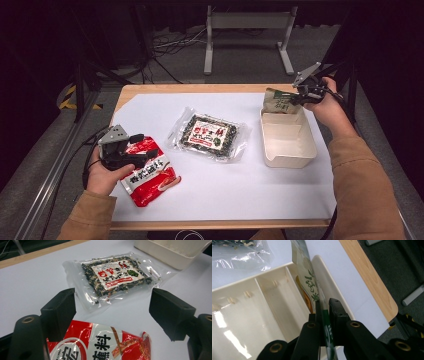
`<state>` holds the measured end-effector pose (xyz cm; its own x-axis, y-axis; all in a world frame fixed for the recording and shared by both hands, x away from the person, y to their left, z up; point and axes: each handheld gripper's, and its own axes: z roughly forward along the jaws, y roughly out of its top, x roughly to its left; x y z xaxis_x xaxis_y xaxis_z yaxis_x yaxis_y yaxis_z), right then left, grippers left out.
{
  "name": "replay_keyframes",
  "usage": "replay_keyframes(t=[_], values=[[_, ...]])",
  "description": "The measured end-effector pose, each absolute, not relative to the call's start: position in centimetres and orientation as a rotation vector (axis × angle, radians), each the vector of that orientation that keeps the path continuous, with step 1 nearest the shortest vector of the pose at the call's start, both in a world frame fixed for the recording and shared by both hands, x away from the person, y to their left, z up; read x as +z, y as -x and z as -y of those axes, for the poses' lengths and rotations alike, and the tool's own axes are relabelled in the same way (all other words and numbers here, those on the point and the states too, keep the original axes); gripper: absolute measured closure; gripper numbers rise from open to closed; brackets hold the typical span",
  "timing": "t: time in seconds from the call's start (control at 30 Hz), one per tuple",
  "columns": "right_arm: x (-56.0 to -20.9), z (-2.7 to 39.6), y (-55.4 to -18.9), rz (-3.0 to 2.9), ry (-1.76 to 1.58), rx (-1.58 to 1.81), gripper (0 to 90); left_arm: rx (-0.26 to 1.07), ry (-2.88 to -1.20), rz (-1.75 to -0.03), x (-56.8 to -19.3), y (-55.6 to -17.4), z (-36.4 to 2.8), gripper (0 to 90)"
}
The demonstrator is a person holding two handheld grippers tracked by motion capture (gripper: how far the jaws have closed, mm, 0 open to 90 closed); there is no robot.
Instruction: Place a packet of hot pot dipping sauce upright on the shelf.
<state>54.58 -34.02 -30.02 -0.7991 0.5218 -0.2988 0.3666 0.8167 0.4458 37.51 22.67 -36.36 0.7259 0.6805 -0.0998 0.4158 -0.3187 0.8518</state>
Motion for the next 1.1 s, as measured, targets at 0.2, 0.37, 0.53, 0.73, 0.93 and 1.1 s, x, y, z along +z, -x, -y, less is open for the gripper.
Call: replay_keyframes(t=[0.2,0.37,0.53,0.73,0.93,1.1], values=[[-30.2,34.6,-54.4,-2.565,-0.728,0.514,77.7,0.348,-1.967,-0.831,-36.4,-37.7,-22.6,21.8],[-29.8,34.8,-54.0,-2.511,-0.736,0.551,65.8,0.340,-1.961,-0.837,-36.4,-37.7,-22.4,21.8],[-29.1,35.0,-53.4,-2.449,-0.736,0.581,56.8,0.344,-1.966,-0.822,-36.3,-37.9,-22.3,21.5],[-28.3,35.0,-52.6,-2.386,-0.749,0.605,52.7,0.365,-1.959,-0.848,-36.4,-38.1,-22.4,19.6],[-26.9,35.0,-51.5,-2.312,-0.735,0.653,50.6,0.374,-1.969,-0.848,-36.3,-38.3,-22.4,18.9],[-25.7,34.3,-50.3,-2.253,-0.694,0.686,48.0,0.368,-1.975,-0.859,-36.3,-38.4,-22.3,18.9]])
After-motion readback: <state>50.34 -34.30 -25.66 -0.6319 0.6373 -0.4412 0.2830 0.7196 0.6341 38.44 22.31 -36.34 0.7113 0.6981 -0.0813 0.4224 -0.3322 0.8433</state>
